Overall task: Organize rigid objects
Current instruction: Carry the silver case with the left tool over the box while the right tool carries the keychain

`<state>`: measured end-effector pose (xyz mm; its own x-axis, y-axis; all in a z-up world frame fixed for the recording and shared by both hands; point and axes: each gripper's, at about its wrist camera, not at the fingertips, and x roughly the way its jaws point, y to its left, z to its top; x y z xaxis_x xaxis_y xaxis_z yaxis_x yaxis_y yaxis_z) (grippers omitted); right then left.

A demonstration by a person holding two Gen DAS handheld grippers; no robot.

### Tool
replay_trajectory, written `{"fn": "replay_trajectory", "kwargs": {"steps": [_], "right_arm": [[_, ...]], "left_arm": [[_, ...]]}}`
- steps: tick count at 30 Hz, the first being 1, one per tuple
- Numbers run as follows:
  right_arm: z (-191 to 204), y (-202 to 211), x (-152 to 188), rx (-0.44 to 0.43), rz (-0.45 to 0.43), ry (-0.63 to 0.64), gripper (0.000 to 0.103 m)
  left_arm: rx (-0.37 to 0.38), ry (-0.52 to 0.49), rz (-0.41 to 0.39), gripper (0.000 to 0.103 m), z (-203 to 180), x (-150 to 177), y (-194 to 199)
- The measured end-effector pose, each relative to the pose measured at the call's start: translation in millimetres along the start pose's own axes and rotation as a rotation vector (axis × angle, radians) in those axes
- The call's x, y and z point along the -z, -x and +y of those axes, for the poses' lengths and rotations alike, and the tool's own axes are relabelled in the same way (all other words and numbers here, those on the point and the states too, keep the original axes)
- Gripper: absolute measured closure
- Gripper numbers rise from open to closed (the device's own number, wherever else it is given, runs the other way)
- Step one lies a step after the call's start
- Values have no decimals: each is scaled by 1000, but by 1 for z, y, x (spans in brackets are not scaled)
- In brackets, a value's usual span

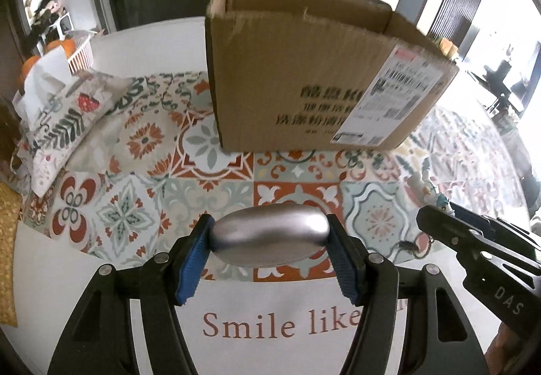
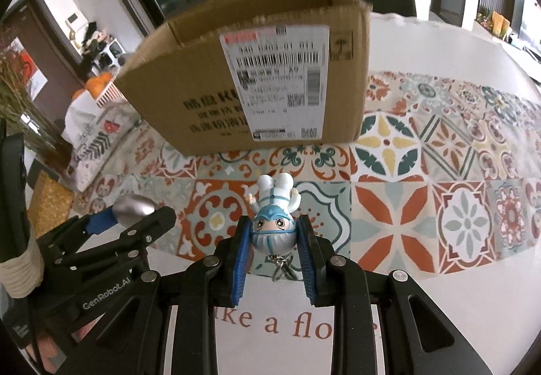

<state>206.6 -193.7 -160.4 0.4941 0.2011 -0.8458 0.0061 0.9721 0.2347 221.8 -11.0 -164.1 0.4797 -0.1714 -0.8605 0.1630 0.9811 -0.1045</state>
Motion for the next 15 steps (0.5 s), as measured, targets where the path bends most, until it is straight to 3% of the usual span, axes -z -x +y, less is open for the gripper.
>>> {"fn": "replay_trajectory", "kwargs": {"steps": [15], "right_arm": [[17, 58, -28, -2, -149, 37, 75]], "left_arm": [[32, -27, -144, 38, -6, -33, 59]]}}
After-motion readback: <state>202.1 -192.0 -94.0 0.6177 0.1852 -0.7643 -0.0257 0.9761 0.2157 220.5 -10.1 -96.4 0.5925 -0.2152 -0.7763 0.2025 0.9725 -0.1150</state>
